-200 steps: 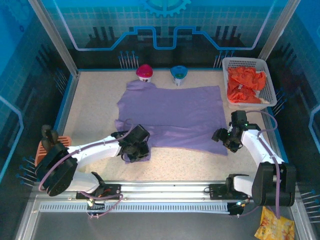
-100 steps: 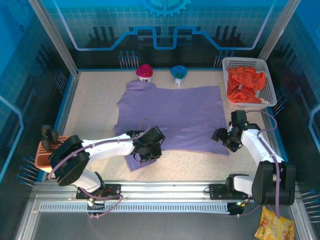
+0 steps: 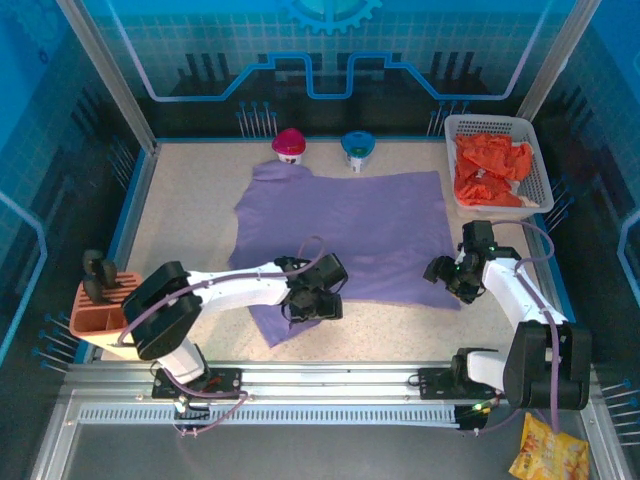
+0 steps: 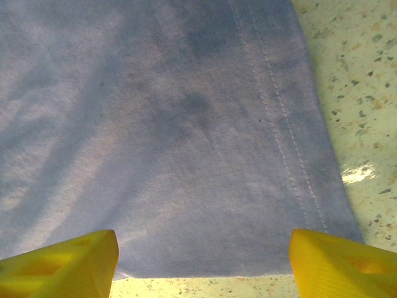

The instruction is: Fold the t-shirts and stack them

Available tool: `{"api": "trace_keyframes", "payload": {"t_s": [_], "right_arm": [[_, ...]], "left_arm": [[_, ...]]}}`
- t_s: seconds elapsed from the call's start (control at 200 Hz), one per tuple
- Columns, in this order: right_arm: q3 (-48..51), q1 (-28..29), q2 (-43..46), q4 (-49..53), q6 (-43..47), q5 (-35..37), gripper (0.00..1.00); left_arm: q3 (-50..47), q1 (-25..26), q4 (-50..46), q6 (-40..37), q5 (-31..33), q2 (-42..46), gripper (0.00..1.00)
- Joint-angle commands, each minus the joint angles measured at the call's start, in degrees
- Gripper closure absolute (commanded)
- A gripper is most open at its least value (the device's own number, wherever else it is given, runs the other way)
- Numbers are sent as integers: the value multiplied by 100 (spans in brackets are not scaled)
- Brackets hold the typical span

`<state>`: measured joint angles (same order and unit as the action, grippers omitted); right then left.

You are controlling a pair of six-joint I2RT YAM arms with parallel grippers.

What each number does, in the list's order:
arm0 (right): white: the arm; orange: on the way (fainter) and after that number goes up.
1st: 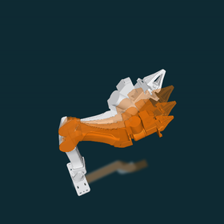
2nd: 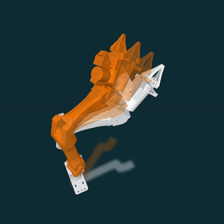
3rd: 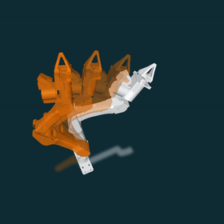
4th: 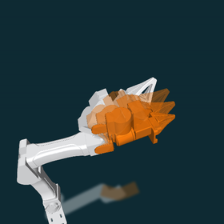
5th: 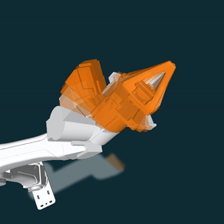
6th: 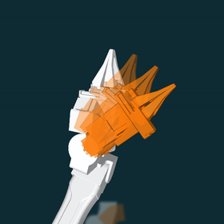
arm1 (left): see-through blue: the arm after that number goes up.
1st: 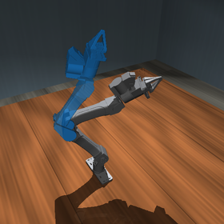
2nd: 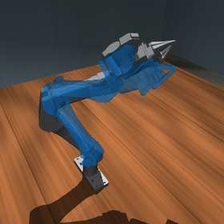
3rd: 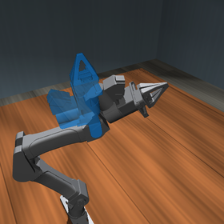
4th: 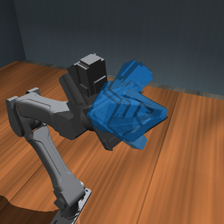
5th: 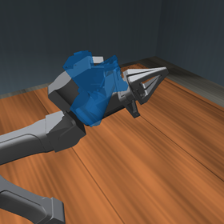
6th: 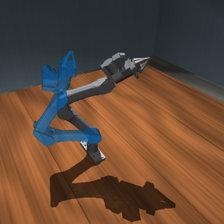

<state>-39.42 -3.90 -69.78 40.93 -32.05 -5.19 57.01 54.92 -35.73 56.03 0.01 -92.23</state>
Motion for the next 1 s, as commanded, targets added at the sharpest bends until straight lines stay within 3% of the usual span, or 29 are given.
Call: {"api": "trace_keyframes", "payload": {"t_s": [0.0, 0.15, 0.345, 0.42, 0.5, 0.675, 0.84, 0.996], "right_arm": [[-44, -117, 57, 117, 94, -90, 26], [-40, -137, 130, 148, 40, -79, 26], [48, -148, 282, 128, -106, -76, 15], [57, -154, 273, 126, -121, -138, 12], [47, -149, 249, 126, -113, -166, 11], [2, -155, 244, 150, -92, -202, 11], [29, -155, 211, 109, -113, -246, 11], [22, -148, 193, 82, -108, -243, 11]], "left_arm": [[-32, 8, -589, -254, -267, 908, 21], [-344, -282, -1505, -203, -423, 1968, 20], [-1716, -920, -1629, 570, -689, 3559, 43], [-2403, -1197, -1229, 868, -996, 3932, 45], [-2908, -1350, -802, 1092, -1188, 4051, 45], [-3266, -1456, -585, 1332, -902, 4069, 42], [-3713, -1598, 490, 1610, -1231, 3863, 52], [-3628, -1598, 617, 1667, -1150, 3797, 59]]}}
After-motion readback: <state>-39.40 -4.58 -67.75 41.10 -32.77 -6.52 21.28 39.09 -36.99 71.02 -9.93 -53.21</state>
